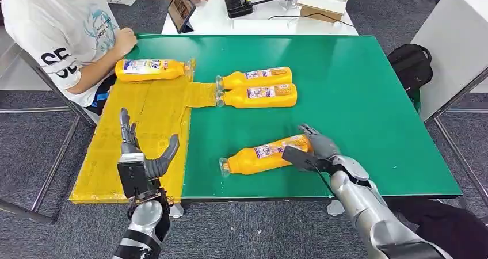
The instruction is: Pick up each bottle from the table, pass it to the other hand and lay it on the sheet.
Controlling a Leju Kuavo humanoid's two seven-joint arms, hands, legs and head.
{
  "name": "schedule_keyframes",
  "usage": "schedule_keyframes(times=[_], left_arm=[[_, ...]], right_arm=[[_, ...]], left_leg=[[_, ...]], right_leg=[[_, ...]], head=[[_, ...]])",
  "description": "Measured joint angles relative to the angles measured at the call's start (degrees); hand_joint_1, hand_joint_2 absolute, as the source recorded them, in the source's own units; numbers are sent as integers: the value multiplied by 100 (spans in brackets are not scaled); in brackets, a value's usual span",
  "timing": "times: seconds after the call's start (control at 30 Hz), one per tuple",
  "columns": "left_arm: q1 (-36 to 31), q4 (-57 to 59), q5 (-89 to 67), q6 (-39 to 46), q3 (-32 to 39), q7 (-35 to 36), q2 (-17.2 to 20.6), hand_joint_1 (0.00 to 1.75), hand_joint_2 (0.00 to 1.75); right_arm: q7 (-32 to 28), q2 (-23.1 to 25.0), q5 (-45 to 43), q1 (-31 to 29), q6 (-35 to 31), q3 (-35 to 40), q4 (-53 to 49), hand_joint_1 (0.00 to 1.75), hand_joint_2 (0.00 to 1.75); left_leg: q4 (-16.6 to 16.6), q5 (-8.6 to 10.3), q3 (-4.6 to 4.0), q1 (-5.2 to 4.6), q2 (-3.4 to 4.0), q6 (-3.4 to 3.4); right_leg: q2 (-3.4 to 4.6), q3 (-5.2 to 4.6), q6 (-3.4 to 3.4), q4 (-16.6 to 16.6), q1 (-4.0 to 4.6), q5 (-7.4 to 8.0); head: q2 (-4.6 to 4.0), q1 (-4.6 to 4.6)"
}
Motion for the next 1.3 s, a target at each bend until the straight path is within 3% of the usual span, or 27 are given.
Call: schedule_keyframes(times=[0.03,0.17,0.4,0.87,1.3], left_arm=[[-4,2,0,-20,0,0,0,0,175],[-67,59,44,-145,7,0,0,0,175],[-125,173,59,-243,15,0,-7,0,175],[-116,247,94,-372,76,0,-45,0,175],[-116,334,72,-417,142,0,-66,0,175]], right_arm=[[-139,27,7,22,-20,22,-2,0,175],[-900,110,11,175,2,191,-123,0,175],[-1323,120,13,267,326,472,-356,0,175],[-1341,-266,-203,123,802,568,-1066,0,175],[-1223,-367,-256,96,839,693,-1154,0,175]], left_leg=[[0,0,0,0,0,0],[0,0,-3,1,0,0],[0,0,-5,0,0,0],[0,1,-8,0,-1,1],[0,1,-9,0,-1,1]], right_leg=[[0,-1,0,0,0,0],[0,-4,0,0,1,0],[0,-5,-1,0,0,0],[-1,-7,0,0,0,0],[-1,-7,0,0,-1,0]], head=[[0,0],[0,0],[0,2],[0,0],[0,0]])
